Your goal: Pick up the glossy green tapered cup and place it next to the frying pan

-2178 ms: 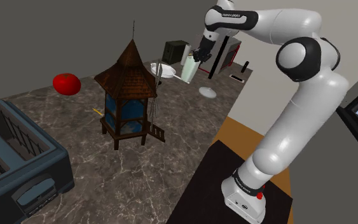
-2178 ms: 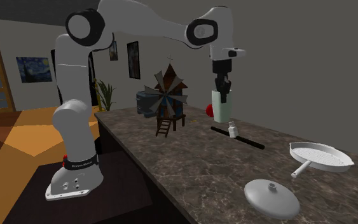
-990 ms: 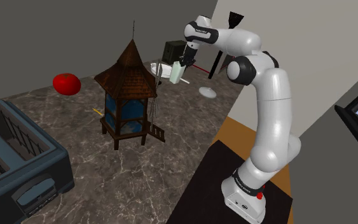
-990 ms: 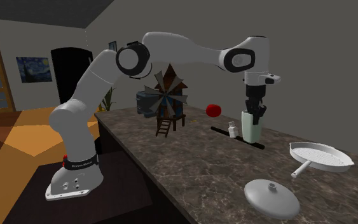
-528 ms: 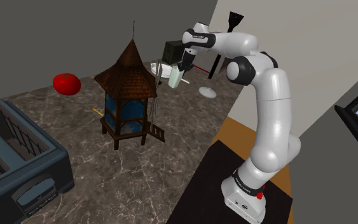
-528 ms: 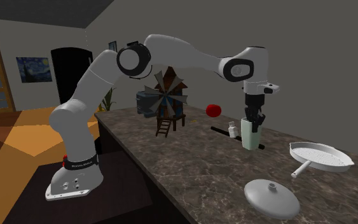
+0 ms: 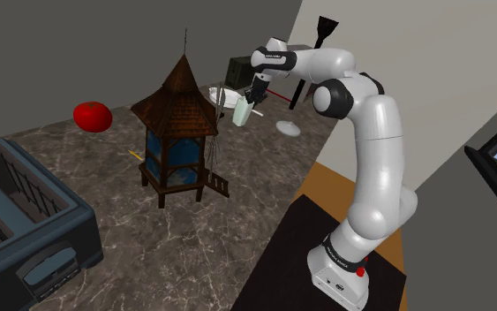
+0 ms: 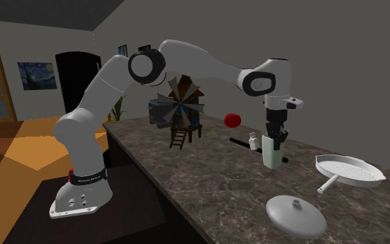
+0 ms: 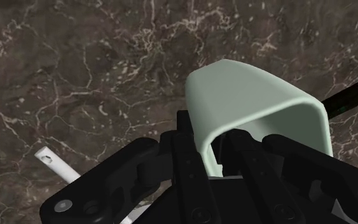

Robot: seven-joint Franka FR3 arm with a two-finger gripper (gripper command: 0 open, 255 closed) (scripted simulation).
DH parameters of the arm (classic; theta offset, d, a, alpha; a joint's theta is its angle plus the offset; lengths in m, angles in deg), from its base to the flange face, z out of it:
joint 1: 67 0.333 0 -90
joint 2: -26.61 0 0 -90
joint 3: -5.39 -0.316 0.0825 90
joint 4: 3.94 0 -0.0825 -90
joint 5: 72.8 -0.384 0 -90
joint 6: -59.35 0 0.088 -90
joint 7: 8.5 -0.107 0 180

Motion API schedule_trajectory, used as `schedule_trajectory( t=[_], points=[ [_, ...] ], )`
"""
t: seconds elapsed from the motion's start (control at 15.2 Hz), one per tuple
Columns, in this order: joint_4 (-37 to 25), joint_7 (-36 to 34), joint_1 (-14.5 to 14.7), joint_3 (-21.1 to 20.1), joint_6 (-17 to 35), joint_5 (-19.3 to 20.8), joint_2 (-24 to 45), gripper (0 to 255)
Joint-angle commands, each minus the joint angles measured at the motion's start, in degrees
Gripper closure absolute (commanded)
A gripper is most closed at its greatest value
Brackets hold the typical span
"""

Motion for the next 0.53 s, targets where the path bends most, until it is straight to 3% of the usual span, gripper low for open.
schedule_trajectory(
  t=[0.0, 0.2, 0.26, 0.46],
  points=[
    [0.05, 0.01, 0.01, 0.00, 0.07, 0.00, -0.03, 255],
    [0.05, 0.01, 0.00, 0.00, 0.07, 0.00, -0.03, 255],
    [0.05, 0.01, 0.00, 0.00, 0.06, 0.00, -0.03, 0],
    [0.07, 0.01, 0.01, 0.00, 0.07, 0.00, -0.04, 0]
  ],
)
